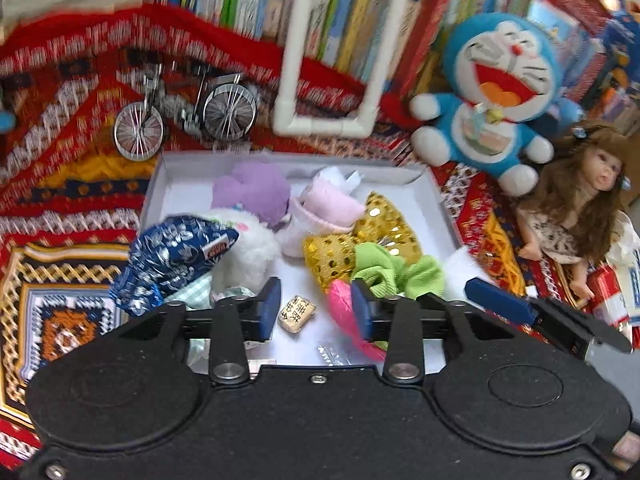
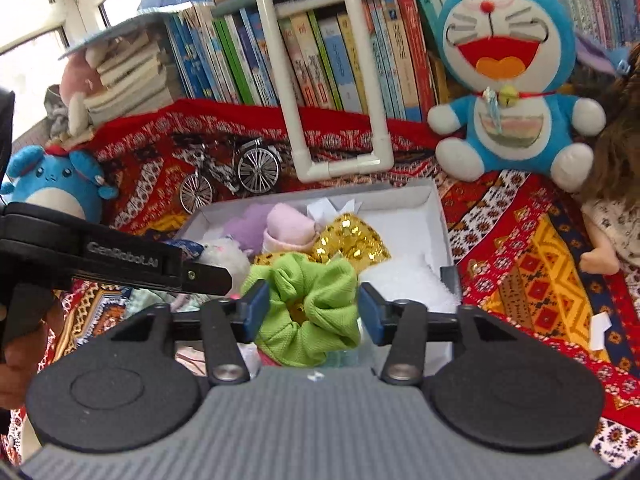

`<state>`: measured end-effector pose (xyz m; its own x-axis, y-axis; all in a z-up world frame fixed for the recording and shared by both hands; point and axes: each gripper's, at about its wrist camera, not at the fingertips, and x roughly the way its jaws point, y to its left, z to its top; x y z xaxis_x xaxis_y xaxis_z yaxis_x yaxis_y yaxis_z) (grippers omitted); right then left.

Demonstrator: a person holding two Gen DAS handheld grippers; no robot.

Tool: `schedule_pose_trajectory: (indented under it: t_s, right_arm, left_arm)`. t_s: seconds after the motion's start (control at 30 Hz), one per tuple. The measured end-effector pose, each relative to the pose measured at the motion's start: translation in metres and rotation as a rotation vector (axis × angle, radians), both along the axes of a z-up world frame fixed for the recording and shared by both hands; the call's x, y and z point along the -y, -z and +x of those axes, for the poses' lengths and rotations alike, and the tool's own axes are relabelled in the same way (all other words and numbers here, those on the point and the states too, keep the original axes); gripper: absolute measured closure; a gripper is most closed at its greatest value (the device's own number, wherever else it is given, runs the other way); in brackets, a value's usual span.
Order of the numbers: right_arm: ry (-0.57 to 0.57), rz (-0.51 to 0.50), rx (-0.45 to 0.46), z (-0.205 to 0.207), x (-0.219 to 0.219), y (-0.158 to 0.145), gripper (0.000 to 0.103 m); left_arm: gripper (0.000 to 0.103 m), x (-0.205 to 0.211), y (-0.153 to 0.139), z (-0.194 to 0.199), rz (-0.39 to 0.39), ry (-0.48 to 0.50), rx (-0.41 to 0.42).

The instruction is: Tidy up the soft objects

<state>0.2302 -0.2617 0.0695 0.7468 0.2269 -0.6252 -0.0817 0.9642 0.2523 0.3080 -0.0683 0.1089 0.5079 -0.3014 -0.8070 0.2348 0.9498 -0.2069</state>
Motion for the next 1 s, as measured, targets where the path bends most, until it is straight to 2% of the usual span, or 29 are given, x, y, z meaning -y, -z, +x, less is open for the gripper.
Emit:
schedule_pose_trajectory:
  t_s: [0.1,0.23,0.4,0.53,0.67,0.77,0.9,1.0]
  right_arm:
    - [0.009,-0.024,0.057,-0.017,0.002,-0.014,0.027]
    - [0.016,-0.052,0.136,-0.045,0.001,-0.031,0.018]
    - [0.012,-0.114,0.247,-0.089,-0.006,-0.043,0.012]
    - [0.003,-0.141,0.325,-0.128,-0.014,-0.043,0.0]
    - [-0.016,-0.178,0.367,-0.16,-0.025,-0.036,0.0]
    - [-0.02,-0.18,0.373,-0.177,-0.031,-0.03,0.0]
    - [0.001,-0.176,0.393,-0.198,-0.035,-0.022,0.0]
    - [0.015,-0.172,0.394,-0.213,-0.038,-0.012,0.0]
  left_arm:
    - [0.05,-0.002,-0.019,-0.026,-0.001,0.031,0.081]
    - [0.042,-0.01,-0.038,-0.064,-0.025,0.057,0.177]
    - [0.032,-0.025,-0.053,-0.123,-0.049,0.081,0.318]
    - [0.024,-0.041,-0.055,-0.174,-0.052,0.067,0.439]
    - [0.021,-0.049,-0.047,-0.218,0.017,0.031,0.557]
    - [0.02,-0.056,-0.037,-0.243,0.051,0.0,0.586]
    - [0.015,-0.074,-0.02,-0.277,0.007,-0.041,0.578]
    - [0.012,-0.085,-0.003,-0.302,0.004,-0.063,0.575]
